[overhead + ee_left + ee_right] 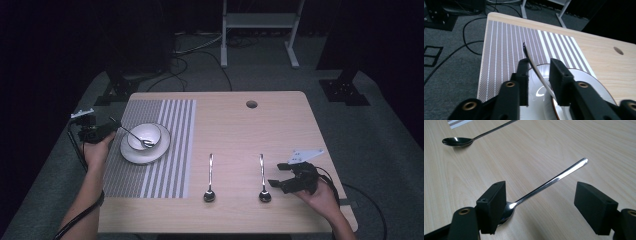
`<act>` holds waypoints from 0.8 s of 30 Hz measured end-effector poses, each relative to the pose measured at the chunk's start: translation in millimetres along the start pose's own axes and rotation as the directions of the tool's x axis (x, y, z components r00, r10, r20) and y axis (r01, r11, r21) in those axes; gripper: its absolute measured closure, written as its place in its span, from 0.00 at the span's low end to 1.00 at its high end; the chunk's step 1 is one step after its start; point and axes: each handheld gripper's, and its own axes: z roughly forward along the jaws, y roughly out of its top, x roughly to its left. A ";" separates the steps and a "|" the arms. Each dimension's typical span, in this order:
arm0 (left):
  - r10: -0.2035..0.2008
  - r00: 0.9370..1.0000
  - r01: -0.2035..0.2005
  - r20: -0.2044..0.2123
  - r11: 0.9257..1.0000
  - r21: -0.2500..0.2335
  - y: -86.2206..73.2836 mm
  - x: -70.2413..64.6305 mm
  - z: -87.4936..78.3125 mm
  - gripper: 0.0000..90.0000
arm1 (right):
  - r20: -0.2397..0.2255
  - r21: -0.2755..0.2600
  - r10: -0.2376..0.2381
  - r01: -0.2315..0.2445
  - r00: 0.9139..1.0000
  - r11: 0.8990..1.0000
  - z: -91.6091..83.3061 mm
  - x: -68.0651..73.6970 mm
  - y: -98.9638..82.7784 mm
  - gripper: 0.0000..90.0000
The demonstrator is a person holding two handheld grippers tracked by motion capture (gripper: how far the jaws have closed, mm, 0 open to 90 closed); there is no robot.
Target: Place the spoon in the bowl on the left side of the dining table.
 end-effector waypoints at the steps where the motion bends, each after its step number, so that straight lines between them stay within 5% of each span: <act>1: 0.003 1.000 -0.003 0.005 1.000 -0.002 0.3 0.0 -1.4 0.76 | 0.000 -0.001 -0.001 0.001 1.000 1.000 0.0 0.4 0.1 0.27; 12: 0.004 1.000 -0.004 -0.008 1.000 -0.023 -5.9 6.7 -20.9 0.55 | 0.008 -0.012 0.013 -0.013 1.000 1.000 -4.4 -2.3 -1.4 0.27; 24: 0.089 0.996 -0.089 0.000 0.996 0.002 -31.3 -5.1 -34.1 0.32 | 0.013 -0.020 0.034 -0.034 0.999 0.999 -5.6 -4.6 -1.4 0.25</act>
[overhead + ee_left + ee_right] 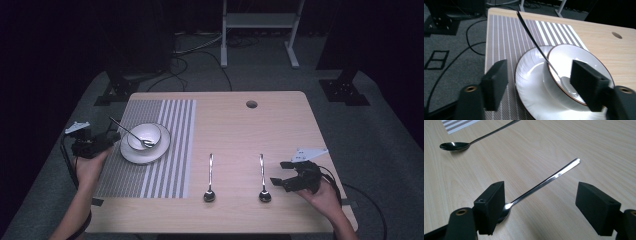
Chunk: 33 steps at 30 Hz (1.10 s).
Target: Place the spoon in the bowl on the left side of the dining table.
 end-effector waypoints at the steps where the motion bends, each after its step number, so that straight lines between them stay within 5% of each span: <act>1: 0.005 1.000 -0.005 0.001 1.000 0.002 -1.1 -0.9 -0.4 0.32 | -0.001 0.000 -0.001 0.001 1.000 1.000 0.4 0.2 0.3 0.25; 10: 0.050 0.997 -0.049 0.054 0.999 -0.007 -8.0 -21.3 -6.5 0.21 | 0.006 0.003 0.004 -0.004 1.000 1.000 0.8 -0.4 0.2 0.23; 19: 0.109 0.988 -0.111 0.109 0.994 0.014 -15.0 -44.4 -10.2 0.12 | 0.011 -0.005 0.016 -0.016 1.000 1.000 -3.5 -1.9 -2.0 0.22; 33: 0.193 0.965 -0.199 0.179 0.980 0.016 -18.4 -79.5 -6.4 0.10 | 0.015 -0.006 0.016 -0.016 1.000 1.000 -4.3 -2.9 -2.3 0.22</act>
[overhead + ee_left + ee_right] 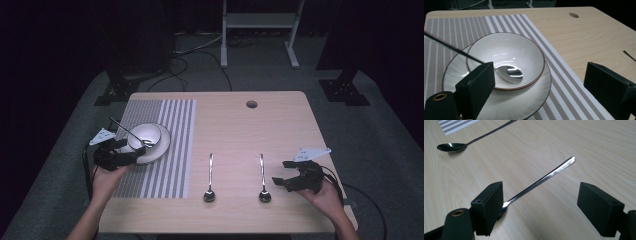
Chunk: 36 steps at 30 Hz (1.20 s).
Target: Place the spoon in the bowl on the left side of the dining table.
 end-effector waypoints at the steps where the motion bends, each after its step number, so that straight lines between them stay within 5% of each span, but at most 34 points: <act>1: 0.003 1.000 -0.003 0.003 1.000 0.001 0.3 -1.5 0.6 0.10 | 0.000 0.000 -0.001 0.001 1.000 1.000 0.1 0.0 -0.1 0.22; 21: 0.077 0.992 -0.080 0.096 0.997 0.021 2.5 -45.1 26.6 0.10 | -0.001 0.007 0.000 0.000 1.000 1.000 0.4 -0.9 -2.0 0.22; 36: 0.121 0.975 -0.130 0.187 0.991 0.037 -4.1 -82.3 52.3 0.10 | -0.001 0.009 -0.001 0.001 1.000 1.000 -0.4 -0.6 -3.4 0.22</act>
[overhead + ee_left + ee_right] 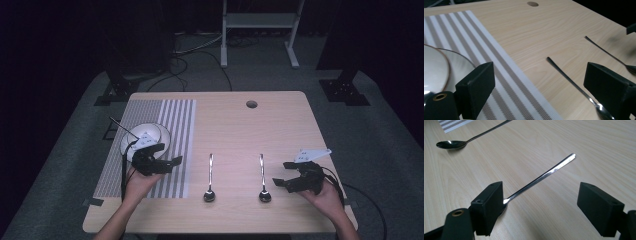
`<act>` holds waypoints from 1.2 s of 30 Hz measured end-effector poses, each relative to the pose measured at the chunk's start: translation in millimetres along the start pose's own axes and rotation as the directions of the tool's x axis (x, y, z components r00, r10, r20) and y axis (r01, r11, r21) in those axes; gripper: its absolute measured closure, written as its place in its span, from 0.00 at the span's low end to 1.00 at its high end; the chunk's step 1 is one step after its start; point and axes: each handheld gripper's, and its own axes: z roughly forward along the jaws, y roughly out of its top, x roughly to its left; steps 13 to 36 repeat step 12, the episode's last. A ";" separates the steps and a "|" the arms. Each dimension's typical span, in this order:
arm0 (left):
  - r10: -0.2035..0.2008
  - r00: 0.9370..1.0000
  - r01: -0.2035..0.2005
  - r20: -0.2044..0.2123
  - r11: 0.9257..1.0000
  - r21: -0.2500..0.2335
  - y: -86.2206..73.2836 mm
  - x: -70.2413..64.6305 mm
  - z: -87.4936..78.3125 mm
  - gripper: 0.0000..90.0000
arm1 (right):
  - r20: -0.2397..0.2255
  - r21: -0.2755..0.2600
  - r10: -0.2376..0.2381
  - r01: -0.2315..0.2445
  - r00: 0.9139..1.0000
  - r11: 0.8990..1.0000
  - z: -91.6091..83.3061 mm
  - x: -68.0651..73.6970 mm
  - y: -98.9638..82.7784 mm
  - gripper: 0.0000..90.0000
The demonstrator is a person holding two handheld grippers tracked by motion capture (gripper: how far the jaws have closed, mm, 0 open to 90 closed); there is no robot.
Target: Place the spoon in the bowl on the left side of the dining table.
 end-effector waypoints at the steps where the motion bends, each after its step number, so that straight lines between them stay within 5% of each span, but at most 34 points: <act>1: -0.001 1.000 0.001 0.005 1.000 -0.001 -0.6 -2.3 1.8 0.10 | 0.000 0.000 0.000 0.000 1.000 1.000 -0.1 0.0 -0.1 0.22; 12: 0.020 0.997 -0.022 0.078 1.000 0.019 -18.4 -32.2 23.0 0.10 | 0.001 -0.001 0.000 0.000 1.000 1.000 -0.3 1.6 -1.0 0.22; 36: 0.020 0.997 -0.022 0.078 1.000 0.019 -18.4 -32.2 23.0 0.10 | 0.001 -0.001 0.000 0.000 1.000 1.000 -0.3 1.6 -1.0 0.22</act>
